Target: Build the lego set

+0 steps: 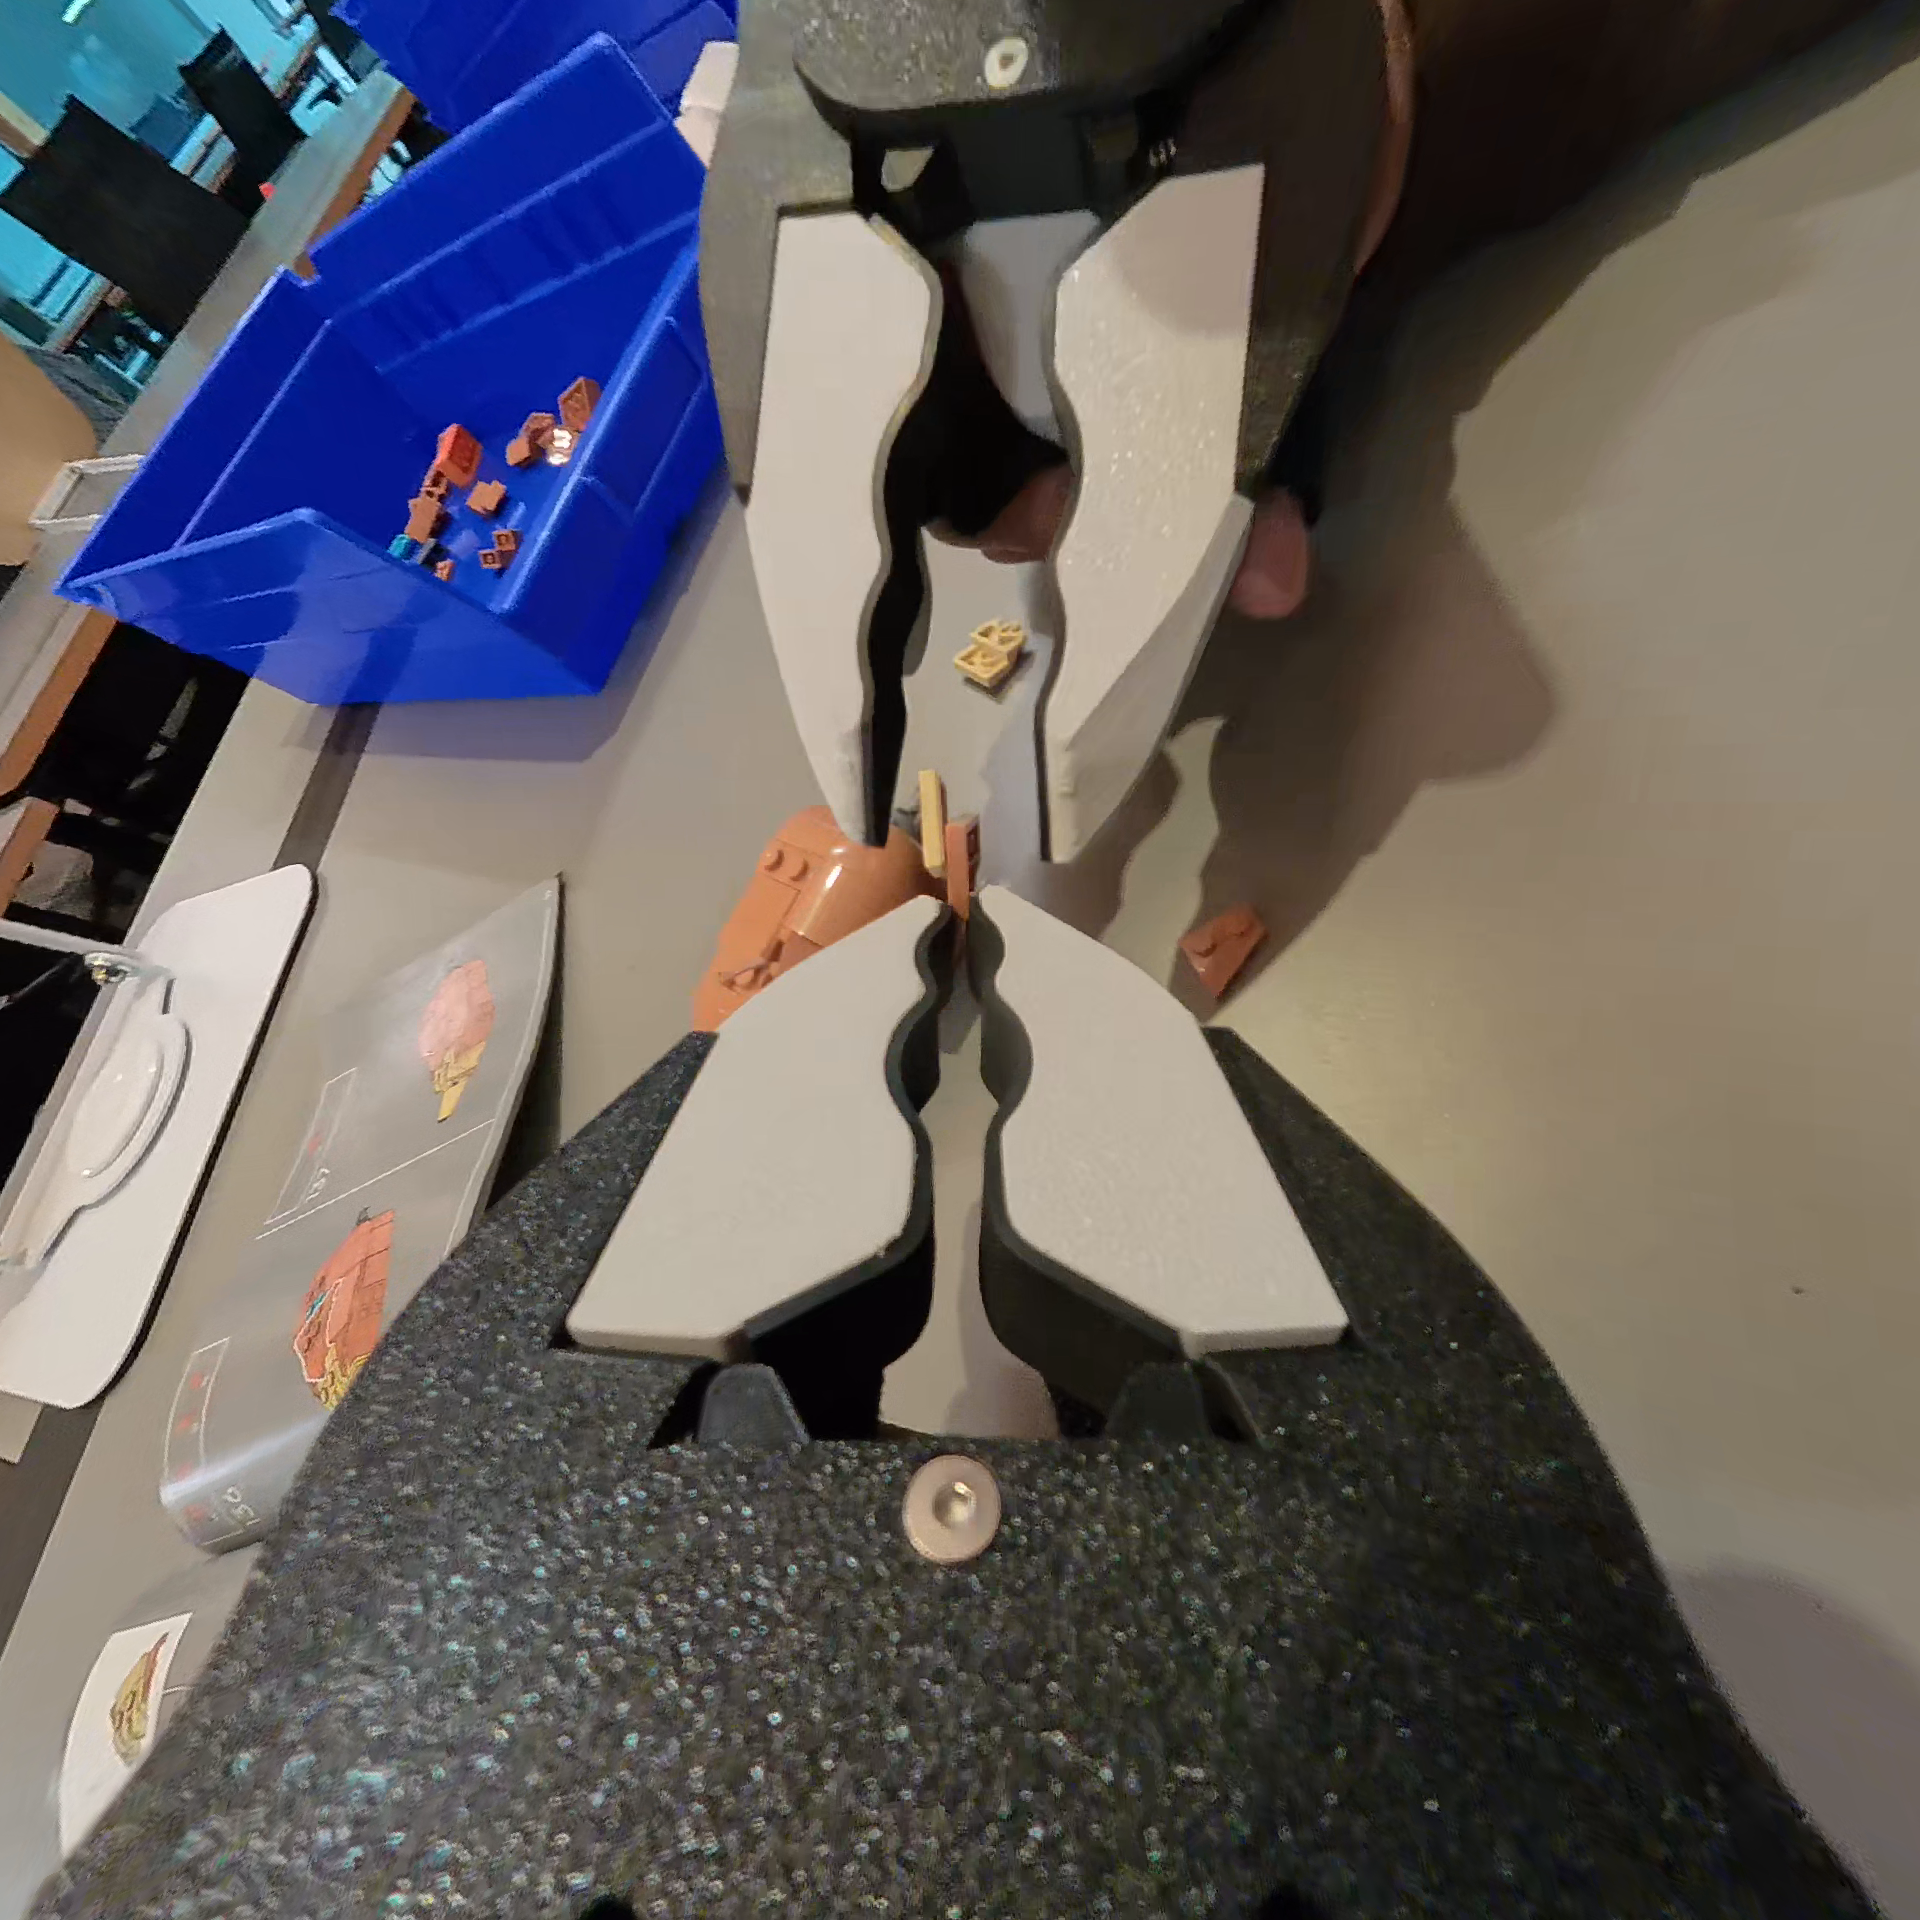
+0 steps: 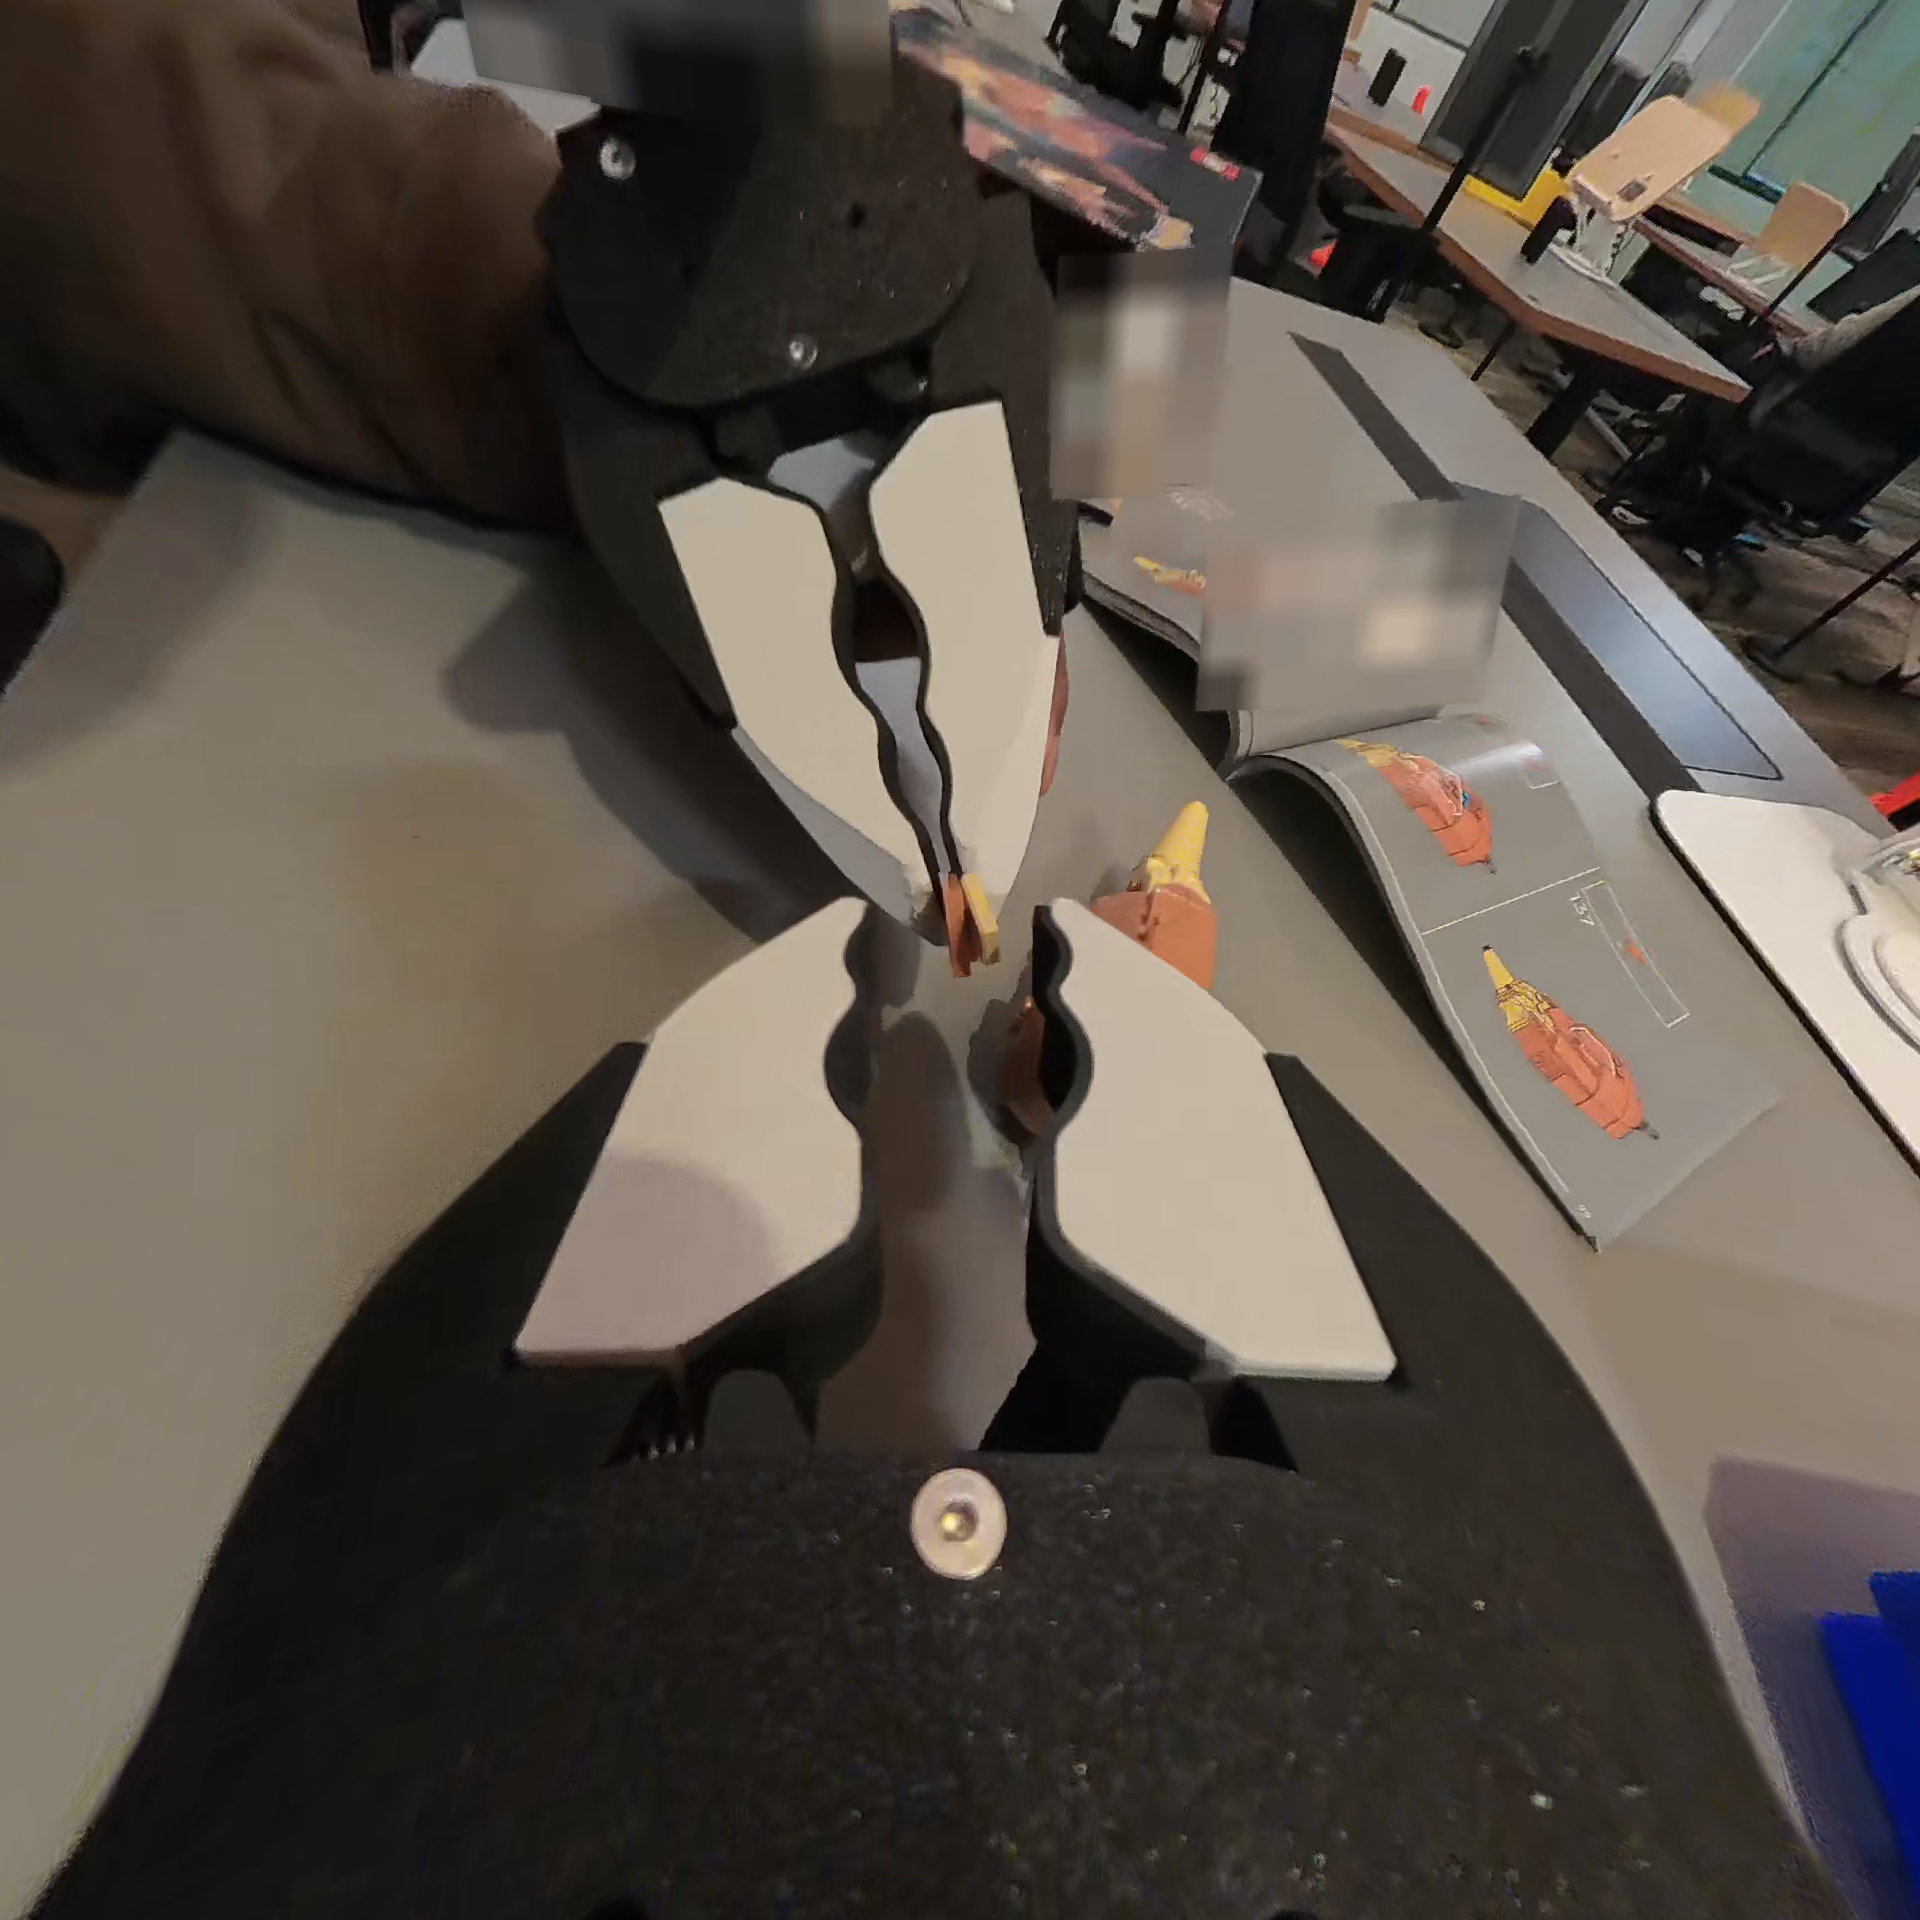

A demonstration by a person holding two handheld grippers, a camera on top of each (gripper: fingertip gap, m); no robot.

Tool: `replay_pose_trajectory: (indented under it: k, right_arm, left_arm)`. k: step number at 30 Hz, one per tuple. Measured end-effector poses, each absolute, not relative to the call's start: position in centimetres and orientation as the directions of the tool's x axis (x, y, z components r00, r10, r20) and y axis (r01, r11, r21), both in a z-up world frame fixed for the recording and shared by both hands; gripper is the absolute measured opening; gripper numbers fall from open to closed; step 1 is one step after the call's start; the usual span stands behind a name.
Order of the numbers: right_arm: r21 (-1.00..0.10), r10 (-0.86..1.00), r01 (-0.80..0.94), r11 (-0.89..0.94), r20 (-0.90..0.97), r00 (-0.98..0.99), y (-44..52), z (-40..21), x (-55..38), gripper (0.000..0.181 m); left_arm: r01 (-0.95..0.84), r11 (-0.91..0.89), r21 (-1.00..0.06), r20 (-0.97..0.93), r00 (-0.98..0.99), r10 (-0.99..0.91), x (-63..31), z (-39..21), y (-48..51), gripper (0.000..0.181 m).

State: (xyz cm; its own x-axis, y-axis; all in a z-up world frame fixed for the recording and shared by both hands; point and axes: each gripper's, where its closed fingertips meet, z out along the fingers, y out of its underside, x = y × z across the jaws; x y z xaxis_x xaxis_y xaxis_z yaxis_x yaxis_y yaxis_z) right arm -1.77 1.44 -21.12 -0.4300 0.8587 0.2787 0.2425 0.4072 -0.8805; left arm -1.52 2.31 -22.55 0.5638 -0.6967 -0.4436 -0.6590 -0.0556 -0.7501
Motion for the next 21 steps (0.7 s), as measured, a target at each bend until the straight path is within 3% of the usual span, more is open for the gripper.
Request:
replay_pose_trajectory:
  k: [12,21]
  right_arm:
    - [-0.851,0.837,0.271,0.449,0.295,-0.461,0.8,-22.2,-1.6,0.007]
    - [-0.861,0.838,0.251,0.442,0.296,-0.459,0.7,-21.7,-1.5,0.007]
  left_arm:
    - [-0.706,-0.064,-0.705,-0.443,0.51,-0.737,-1.2,-23.8,1.7,0.002]
    - [-0.67,-0.052,-0.741,-0.422,0.524,-0.74,-0.9,-23.2,1.7,0.002]
